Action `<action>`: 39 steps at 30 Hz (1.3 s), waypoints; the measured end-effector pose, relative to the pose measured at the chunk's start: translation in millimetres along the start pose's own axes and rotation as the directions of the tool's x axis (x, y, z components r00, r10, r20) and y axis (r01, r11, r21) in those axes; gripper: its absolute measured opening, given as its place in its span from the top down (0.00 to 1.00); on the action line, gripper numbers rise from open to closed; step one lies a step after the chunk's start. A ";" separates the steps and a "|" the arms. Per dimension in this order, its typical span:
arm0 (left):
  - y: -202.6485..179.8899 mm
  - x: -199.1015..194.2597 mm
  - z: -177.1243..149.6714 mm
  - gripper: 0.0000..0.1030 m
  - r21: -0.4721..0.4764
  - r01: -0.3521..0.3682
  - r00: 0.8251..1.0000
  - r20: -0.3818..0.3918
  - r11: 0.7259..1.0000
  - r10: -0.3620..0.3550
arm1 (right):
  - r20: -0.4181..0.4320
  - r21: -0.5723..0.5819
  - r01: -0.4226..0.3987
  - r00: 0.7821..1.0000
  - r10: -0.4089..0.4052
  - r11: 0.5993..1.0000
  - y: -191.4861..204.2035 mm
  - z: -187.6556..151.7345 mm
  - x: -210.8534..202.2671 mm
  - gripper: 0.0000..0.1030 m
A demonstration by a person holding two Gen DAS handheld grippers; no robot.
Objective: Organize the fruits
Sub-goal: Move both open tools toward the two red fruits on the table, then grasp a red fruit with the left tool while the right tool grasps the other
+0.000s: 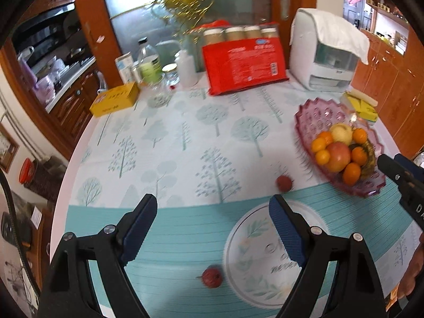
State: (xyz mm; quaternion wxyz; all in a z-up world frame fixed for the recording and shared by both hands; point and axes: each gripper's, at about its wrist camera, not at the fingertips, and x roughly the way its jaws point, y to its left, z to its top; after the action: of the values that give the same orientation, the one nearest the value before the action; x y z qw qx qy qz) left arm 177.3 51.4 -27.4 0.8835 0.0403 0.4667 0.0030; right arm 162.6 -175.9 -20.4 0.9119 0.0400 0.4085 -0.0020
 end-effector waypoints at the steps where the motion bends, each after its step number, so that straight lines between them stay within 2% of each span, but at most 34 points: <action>1: 3.6 1.7 -3.5 0.17 -0.005 -0.005 1.000 -0.007 1.000 0.005 | -0.003 -0.001 -0.005 1.000 0.005 1.000 2.0 -2.2 0.3 0.53; 6: 28.4 11.0 -25.0 0.17 -0.044 -0.020 0.999 -0.036 0.999 0.018 | -0.024 0.003 -0.041 0.999 0.041 0.999 11.3 -16.1 7.1 0.53; 12: 48.6 31.8 -57.0 0.17 -0.097 -0.012 0.993 -0.116 0.995 0.000 | -0.077 0.003 -0.056 0.995 0.056 0.998 20.0 -34.0 30.3 0.53; 20: 40.0 64.4 -102.4 0.17 -0.112 0.035 0.971 -0.230 0.993 -0.060 | -0.165 0.006 -0.073 0.984 0.073 0.997 26.8 -62.5 67.7 0.53; 25: 29.9 77.6 -113.8 0.18 -0.115 0.066 0.959 -0.268 0.991 -0.095 | -0.186 0.013 -0.089 0.978 0.090 0.996 28.0 -68.0 81.2 0.53; 29: 21.2 86.6 -119.3 0.29 -0.105 0.090 0.949 -0.292 0.990 -0.118 | -0.200 0.023 -0.095 0.975 0.097 0.995 28.3 -67.0 92.3 0.53; 31: 19.5 91.3 -121.4 0.32 -0.109 0.092 0.945 -0.304 0.990 -0.121 | -0.204 0.021 -0.094 0.974 0.096 0.995 29.1 -66.0 98.3 0.53; 33: 19.4 96.5 -123.1 0.42 -0.118 0.093 0.941 -0.313 0.989 -0.126 | -0.203 0.022 -0.098 0.974 0.100 0.995 30.0 -64.2 103.5 0.53; 35: 21.0 101.9 -124.7 0.59 -0.132 0.095 0.935 -0.327 0.987 -0.134 | -0.199 0.020 -0.099 0.975 0.101 0.995 30.8 -62.2 107.7 0.53; 37: 22.9 105.7 -125.2 0.63 -0.151 0.099 0.932 -0.333 0.984 -0.145 | -0.195 0.018 -0.100 0.976 0.101 0.995 32.3 -58.8 113.7 0.53; 39: 21.3 106.1 -123.1 0.73 -0.151 0.104 0.936 -0.319 0.983 -0.148 | -0.189 0.018 -0.099 0.977 0.101 0.995 33.7 -54.7 119.7 0.53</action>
State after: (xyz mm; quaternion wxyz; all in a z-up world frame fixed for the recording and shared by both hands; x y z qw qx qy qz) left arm 136.4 85.6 -182.3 0.7922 -0.0492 0.6080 -0.0165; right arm 202.8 -134.8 -143.4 0.8677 0.0644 0.4908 0.0459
